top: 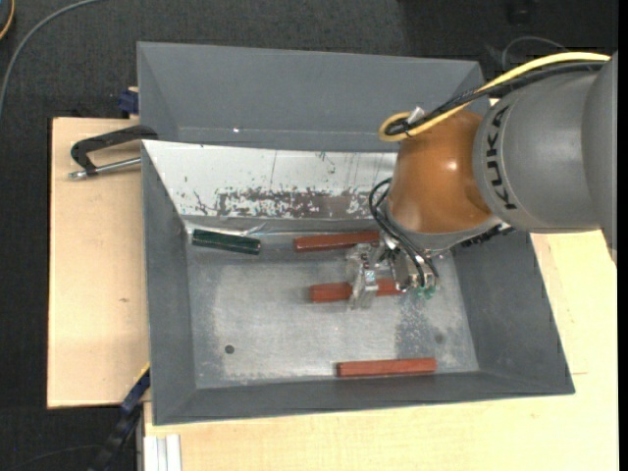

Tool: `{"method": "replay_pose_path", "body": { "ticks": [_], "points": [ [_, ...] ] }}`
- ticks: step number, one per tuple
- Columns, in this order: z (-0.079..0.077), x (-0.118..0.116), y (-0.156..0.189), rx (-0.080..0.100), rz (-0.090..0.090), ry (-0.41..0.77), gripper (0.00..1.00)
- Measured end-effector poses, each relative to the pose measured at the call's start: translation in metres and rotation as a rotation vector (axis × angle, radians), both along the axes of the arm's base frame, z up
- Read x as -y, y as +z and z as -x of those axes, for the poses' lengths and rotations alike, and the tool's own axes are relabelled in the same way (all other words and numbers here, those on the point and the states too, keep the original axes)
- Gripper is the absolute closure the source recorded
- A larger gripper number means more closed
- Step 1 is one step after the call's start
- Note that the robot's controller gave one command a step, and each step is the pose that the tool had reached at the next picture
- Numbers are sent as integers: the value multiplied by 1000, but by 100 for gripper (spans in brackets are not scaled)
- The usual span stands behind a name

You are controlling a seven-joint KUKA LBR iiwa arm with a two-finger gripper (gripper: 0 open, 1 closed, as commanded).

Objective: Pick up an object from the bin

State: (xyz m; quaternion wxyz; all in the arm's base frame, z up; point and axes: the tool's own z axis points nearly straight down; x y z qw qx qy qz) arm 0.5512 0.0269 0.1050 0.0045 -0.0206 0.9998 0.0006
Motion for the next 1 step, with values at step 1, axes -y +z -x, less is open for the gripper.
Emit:
{"method": "replay_pose_path", "body": {
  "ticks": [1],
  "points": [
    [-2,0,77,-1,0,0,100]
  ]
}}
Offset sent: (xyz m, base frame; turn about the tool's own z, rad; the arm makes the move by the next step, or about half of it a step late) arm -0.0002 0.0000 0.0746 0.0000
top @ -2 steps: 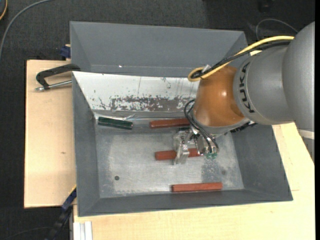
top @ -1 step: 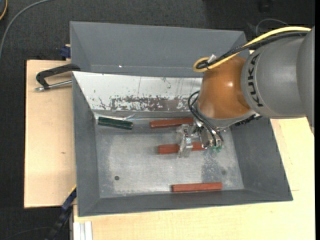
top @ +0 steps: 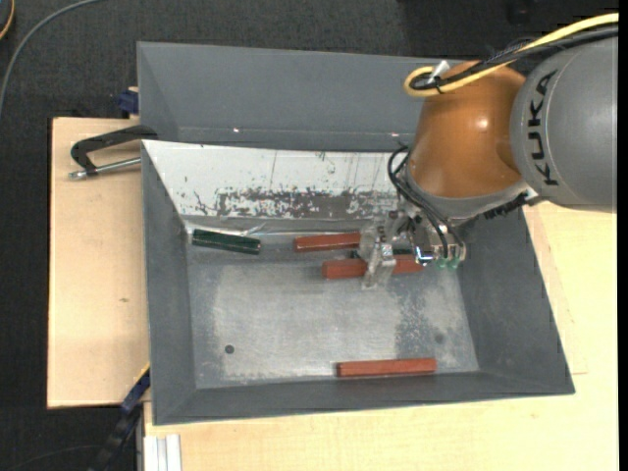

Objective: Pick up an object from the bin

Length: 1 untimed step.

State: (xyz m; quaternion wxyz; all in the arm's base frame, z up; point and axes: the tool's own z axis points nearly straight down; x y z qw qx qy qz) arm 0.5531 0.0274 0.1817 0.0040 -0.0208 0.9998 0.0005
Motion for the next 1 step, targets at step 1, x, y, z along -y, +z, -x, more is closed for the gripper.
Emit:
{"method": "replay_pose_path", "body": {
  "ticks": [1],
  "points": [
    [-1,0,9,-1,0,0,100]
  ]
}}
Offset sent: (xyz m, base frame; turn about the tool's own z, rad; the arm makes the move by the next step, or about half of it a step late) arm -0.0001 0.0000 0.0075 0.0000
